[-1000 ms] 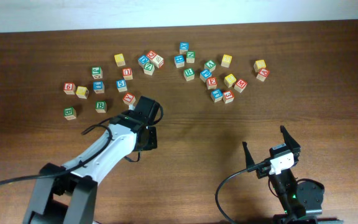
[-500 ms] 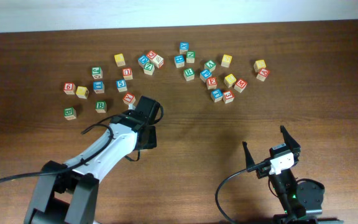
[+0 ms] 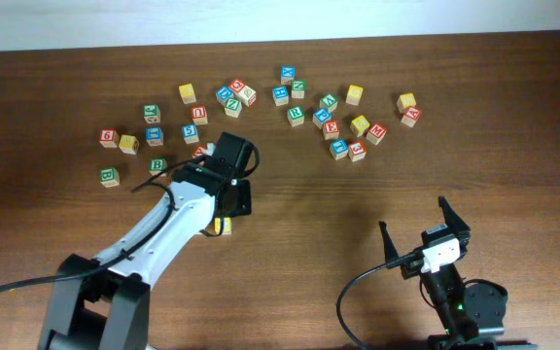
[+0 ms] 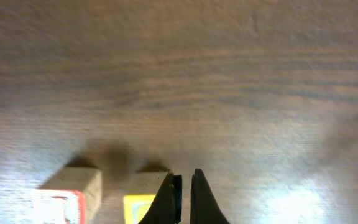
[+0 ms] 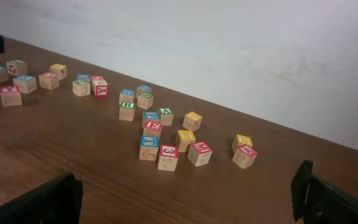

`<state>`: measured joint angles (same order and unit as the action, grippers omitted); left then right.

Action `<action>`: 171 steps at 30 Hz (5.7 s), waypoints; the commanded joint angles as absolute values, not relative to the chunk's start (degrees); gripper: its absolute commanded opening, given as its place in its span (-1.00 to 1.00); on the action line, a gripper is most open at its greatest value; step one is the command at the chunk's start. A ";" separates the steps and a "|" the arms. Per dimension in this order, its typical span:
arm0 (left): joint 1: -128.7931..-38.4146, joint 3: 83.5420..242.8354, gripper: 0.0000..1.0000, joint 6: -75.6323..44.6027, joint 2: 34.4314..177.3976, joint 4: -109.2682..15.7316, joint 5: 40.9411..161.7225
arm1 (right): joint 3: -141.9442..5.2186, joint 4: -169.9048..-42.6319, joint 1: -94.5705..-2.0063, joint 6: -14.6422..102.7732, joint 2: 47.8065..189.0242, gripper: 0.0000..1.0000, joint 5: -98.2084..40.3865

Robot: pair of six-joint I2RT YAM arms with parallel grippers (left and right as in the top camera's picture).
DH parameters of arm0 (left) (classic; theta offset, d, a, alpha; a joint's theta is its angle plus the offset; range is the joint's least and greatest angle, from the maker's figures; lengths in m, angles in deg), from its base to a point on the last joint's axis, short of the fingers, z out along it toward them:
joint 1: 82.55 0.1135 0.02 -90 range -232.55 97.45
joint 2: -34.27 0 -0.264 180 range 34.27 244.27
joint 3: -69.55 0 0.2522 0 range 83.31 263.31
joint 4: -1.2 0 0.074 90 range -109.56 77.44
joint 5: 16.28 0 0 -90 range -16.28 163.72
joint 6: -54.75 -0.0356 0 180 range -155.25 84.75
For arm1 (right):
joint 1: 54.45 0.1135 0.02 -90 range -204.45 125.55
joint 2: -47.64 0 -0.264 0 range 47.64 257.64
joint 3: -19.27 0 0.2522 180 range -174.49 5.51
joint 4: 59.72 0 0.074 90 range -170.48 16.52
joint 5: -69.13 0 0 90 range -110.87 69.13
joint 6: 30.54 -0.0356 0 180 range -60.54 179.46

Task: Spell out ICRA
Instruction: 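Lower the C block beside the I block and open the left gripper, then raise the left gripper away from the placed I and C blocks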

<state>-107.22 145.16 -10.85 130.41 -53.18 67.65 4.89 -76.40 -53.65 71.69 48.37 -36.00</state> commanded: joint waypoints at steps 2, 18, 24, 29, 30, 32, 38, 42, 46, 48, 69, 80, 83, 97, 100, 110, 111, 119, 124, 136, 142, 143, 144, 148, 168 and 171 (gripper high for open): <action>-108.47 144.94 -1.00 -13.06 131.13 -53.80 74.49 | 5.20 -76.66 -53.33 71.45 48.00 0.97 -36.75; -109.41 138.84 -1.00 -13.01 131.17 -53.55 69.53 | 5.20 -76.66 -53.33 71.45 48.00 0.97 -36.75; -109.41 138.84 -1.00 -13.01 131.19 -53.49 62.95 | 5.20 -76.66 -53.33 71.45 48.00 0.97 -36.75; -109.41 138.84 -1.00 -13.01 131.24 -53.31 62.91 | 5.20 -76.66 -53.33 71.43 48.00 0.97 -36.72; -109.41 138.84 -1.00 -13.01 131.24 -53.29 62.86 | 5.20 -76.66 -53.33 71.45 48.00 0.96 -36.72; -109.41 138.84 -1.00 -13.01 131.24 -53.05 62.69 | 5.20 -76.66 -53.33 71.45 48.00 0.97 -36.72; -109.41 138.84 -1.00 -12.84 131.24 -52.46 62.71 | 5.20 -76.66 -53.33 71.45 48.00 0.97 -36.72; -109.41 138.62 -1.00 -10.41 131.45 -52.46 62.69 | 5.20 -76.66 -53.33 71.43 48.00 0.97 -36.75; -109.41 138.62 -1.00 -10.43 131.45 -52.46 62.56 | 5.20 -76.66 -53.33 71.43 48.00 0.97 -36.72; -109.38 138.58 -1.00 -10.43 131.45 -52.66 60.33 | 5.20 -76.66 -53.33 71.43 48.00 0.97 -36.72; -109.41 138.58 -1.00 -10.45 131.45 -53.55 59.30 | 5.20 -76.66 -53.33 71.43 48.00 0.97 -36.72; -109.41 138.58 -0.97 -10.43 131.45 -52.40 59.32 | 5.20 -76.66 -53.33 71.45 48.00 0.97 -36.72; -109.41 138.58 -0.94 -10.45 131.45 -51.00 59.32 | 5.20 -76.66 -53.33 71.45 48.00 0.97 -36.75; -106.32 141.70 -1.00 -10.48 131.45 -44.70 59.91 | 5.20 -76.66 -53.33 71.45 48.00 0.97 -36.72; -104.64 141.70 -1.00 -10.48 131.45 -44.48 59.91 | 5.20 -76.66 -53.33 71.43 48.00 0.97 -36.75; -102.87 141.53 -1.00 -10.45 131.45 -44.59 59.69 | 5.20 -76.66 -53.33 71.45 48.00 0.97 -36.75; -102.85 141.53 -1.00 -10.45 131.59 -44.35 59.43 | 5.20 -76.66 -53.33 71.43 48.00 0.97 -36.75; -102.85 141.53 -1.00 -10.45 135.24 -42.60 59.28 | 5.20 -76.66 -53.33 71.43 48.00 0.97 -36.72; -102.85 141.53 -1.00 -10.45 135.28 -43.15 59.30 | 5.20 -76.66 -53.33 71.45 48.00 0.97 -36.75; -102.85 141.53 -1.00 -10.45 135.28 -44.77 59.30 | 5.20 -76.66 -53.33 71.45 48.00 0.97 -36.75; -102.85 141.53 -1.00 -10.45 135.28 -45.60 59.30 | 5.20 -76.66 -53.33 71.45 48.00 0.97 -36.72; -102.85 141.53 -1.00 -10.45 135.28 -45.66 59.30 | 5.20 -76.66 -53.33 71.43 48.00 0.97 -36.72; -102.85 141.53 -1.00 -10.43 135.28 -45.73 59.32 | 5.20 -76.66 -53.33 71.45 48.00 0.97 -36.72; -102.85 141.53 -1.00 -10.45 135.28 -46.25 59.32 | 5.20 -76.66 -53.33 71.43 48.00 0.97 -36.72; -102.85 141.53 -1.00 -10.43 135.28 -47.94 59.45 | 5.20 -76.66 -53.33 71.45 48.00 0.97 -36.72; -102.85 141.53 -1.00 -10.43 135.28 -48.09 59.56 | 5.20 -76.66 -53.33 71.45 48.00 0.97 -36.72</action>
<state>-103.00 140.96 -11.18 134.82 -47.78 60.11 4.89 -76.40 -53.65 71.65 48.37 -36.00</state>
